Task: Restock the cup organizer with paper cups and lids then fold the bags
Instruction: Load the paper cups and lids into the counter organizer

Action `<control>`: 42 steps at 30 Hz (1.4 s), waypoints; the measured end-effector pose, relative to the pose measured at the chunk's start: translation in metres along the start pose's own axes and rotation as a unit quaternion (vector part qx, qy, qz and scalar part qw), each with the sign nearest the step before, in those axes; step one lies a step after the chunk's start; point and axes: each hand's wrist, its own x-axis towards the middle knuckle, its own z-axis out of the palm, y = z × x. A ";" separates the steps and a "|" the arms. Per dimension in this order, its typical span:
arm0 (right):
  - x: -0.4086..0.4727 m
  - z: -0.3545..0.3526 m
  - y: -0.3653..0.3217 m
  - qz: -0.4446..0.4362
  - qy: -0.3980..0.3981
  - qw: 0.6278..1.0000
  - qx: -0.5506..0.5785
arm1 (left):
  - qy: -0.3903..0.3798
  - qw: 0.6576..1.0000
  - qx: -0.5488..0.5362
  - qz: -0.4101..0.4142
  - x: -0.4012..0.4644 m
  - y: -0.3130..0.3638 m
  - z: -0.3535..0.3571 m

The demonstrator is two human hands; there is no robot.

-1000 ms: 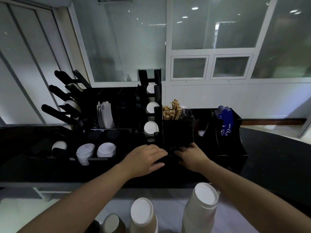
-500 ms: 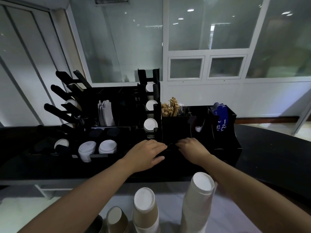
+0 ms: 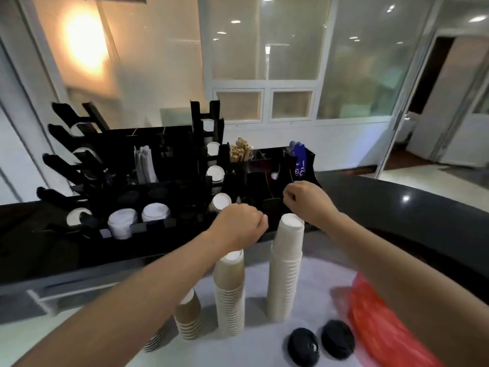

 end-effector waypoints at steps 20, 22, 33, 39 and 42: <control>-0.281 0.136 0.018 0.130 -0.310 0.942 0.019 | -0.269 0.957 -0.107 0.000 -0.152 0.106 0.173; -0.298 0.160 0.024 0.139 -0.372 0.918 0.009 | -0.288 0.951 -0.109 -0.012 -0.162 0.109 0.192; -0.350 0.231 0.028 0.157 -0.376 0.913 0.011 | -0.334 0.932 -0.122 -0.069 -0.208 0.124 0.241; -0.339 0.202 0.024 0.158 -0.330 0.930 0.037 | -0.259 0.957 -0.125 -0.033 -0.184 0.119 0.213; -0.321 0.175 0.025 0.167 -0.283 0.944 0.026 | -0.216 0.969 -0.115 -0.006 -0.164 0.115 0.193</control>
